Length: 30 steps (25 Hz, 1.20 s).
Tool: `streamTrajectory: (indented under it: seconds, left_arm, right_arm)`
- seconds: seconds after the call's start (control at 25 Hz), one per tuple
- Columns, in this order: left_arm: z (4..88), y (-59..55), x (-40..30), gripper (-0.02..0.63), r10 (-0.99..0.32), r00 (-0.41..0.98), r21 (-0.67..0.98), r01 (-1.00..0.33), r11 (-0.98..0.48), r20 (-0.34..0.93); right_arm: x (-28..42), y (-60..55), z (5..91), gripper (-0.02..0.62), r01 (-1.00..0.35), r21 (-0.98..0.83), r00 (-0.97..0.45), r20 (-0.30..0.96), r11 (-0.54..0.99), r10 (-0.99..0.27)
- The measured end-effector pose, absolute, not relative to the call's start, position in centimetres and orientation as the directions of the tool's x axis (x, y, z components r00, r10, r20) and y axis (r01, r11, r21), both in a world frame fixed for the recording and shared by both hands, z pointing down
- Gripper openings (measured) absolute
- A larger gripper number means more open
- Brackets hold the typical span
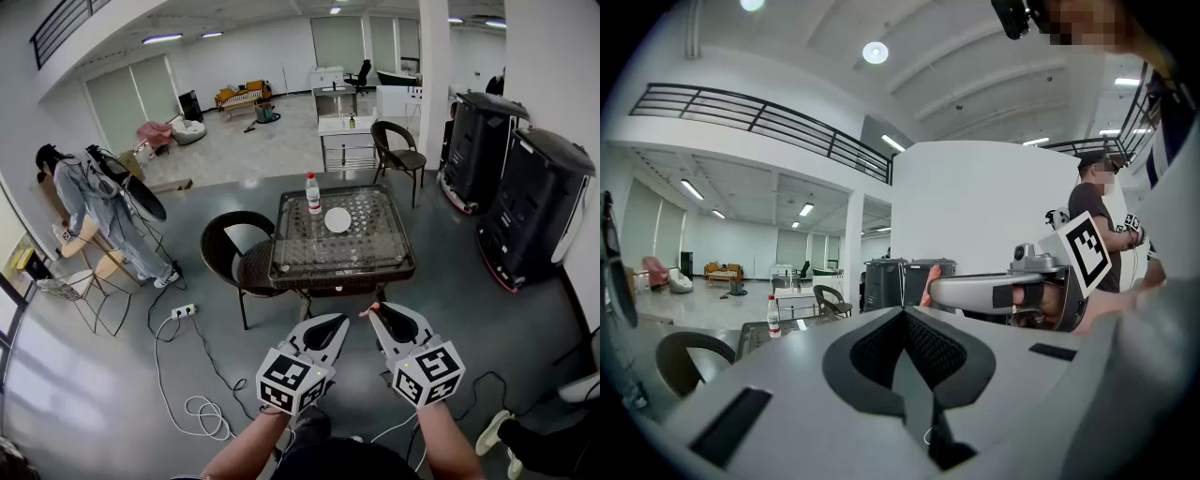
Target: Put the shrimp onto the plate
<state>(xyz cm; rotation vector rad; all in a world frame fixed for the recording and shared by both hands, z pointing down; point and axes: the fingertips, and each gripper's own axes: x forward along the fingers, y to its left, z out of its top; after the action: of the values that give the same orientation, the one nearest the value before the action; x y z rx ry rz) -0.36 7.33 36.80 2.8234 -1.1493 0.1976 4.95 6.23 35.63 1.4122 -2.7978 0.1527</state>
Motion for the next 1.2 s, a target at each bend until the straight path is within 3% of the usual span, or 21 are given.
streamTrajectory:
  seconds: [1.2]
  left_arm:
    - [37.7, 4.4, -0.3, 0.009, -0.715, 0.682, 0.021, -0.726, -0.687, 0.154]
  right_arm:
    - [6.3, 3.3, 35.7, 0.063, -0.786, -0.106, -0.612, -0.003, 0.609, -0.791]
